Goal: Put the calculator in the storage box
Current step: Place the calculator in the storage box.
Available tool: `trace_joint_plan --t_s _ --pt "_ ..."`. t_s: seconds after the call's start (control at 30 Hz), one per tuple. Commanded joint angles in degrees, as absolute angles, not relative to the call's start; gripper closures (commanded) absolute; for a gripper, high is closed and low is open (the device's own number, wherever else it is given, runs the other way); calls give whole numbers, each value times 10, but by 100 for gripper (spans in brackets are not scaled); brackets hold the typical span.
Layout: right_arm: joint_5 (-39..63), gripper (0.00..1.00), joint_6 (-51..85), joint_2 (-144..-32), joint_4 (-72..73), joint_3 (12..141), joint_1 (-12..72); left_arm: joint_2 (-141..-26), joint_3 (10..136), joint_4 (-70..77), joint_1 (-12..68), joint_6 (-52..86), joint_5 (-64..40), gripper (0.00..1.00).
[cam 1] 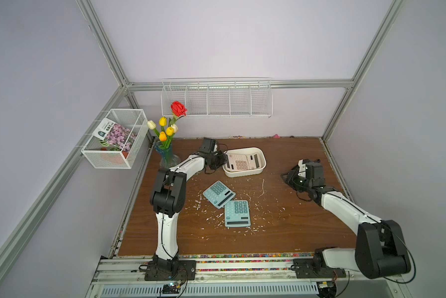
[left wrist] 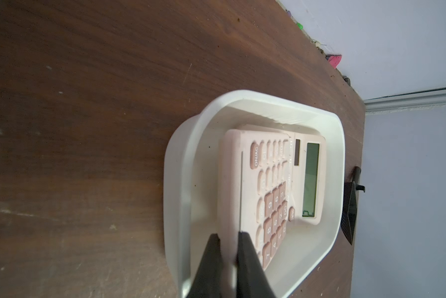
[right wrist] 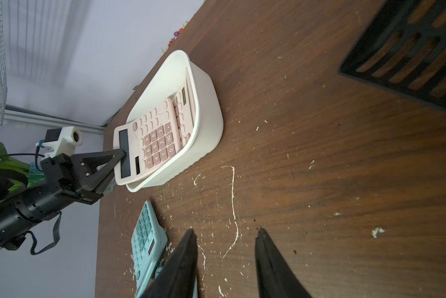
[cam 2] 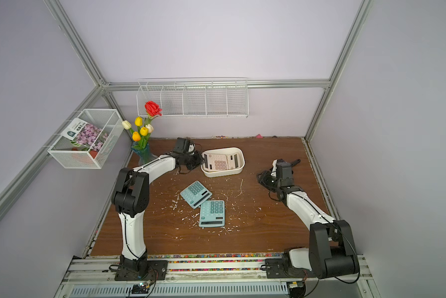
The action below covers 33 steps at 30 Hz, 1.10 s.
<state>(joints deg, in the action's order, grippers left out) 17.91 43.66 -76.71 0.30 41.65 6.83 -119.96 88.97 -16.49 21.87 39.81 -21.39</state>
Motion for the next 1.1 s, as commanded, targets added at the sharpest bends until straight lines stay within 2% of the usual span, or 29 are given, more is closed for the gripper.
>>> trace_joint_plan --t_s 0.0,0.43,1.07 --pt "183 59 426 -765 1 413 71 -1194 888 -164 221 388 -203 89" --pt "183 59 426 -763 1 410 71 -1192 898 -177 221 383 -196 70" --pt "184 59 430 -760 4 408 72 -1175 917 -209 221 363 -178 63"
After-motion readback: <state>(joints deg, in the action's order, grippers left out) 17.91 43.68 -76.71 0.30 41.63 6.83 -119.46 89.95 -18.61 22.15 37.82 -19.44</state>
